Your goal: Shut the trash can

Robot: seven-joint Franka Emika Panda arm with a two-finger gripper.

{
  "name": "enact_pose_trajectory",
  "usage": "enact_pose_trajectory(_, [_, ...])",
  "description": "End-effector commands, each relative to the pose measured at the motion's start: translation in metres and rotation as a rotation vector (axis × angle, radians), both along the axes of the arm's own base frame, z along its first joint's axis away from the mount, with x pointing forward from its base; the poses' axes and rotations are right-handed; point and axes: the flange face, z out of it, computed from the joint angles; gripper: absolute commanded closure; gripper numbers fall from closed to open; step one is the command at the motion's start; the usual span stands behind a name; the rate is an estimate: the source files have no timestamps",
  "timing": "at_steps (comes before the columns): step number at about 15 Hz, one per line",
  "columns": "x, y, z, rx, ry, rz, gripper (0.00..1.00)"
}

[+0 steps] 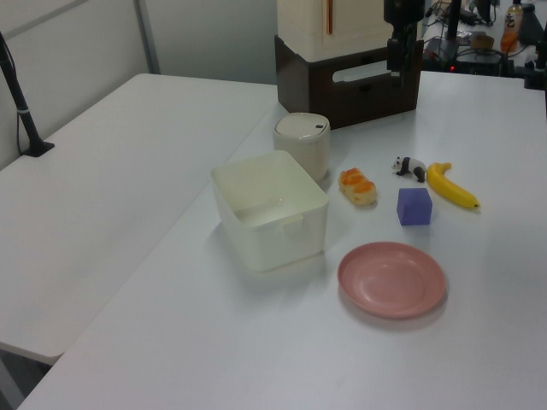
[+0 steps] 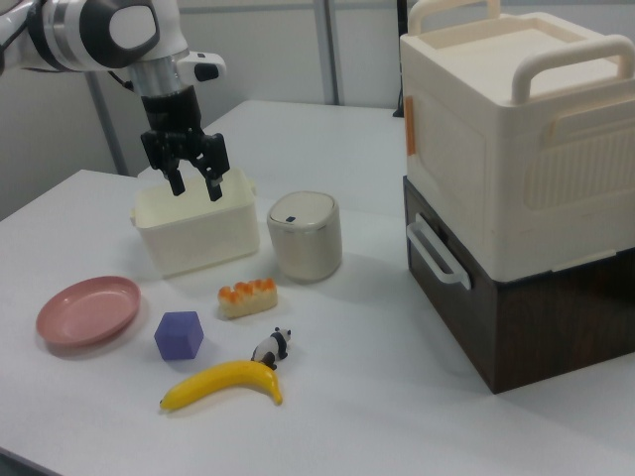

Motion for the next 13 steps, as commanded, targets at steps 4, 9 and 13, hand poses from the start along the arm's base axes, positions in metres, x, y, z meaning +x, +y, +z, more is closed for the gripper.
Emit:
enact_pose_trajectory(4, [-0.0188, 0.0030, 0.0141, -0.011, -0.005, -0.009, 0.00])
enact_pose_trajectory(9, [-0.0210, 0.0026, 0.0137, -0.004, -0.001, -0.007, 0.00])
enact_pose_trajectory(13, [-0.0225, 0.0023, 0.0172, 0.002, -0.009, -0.013, 0.00])
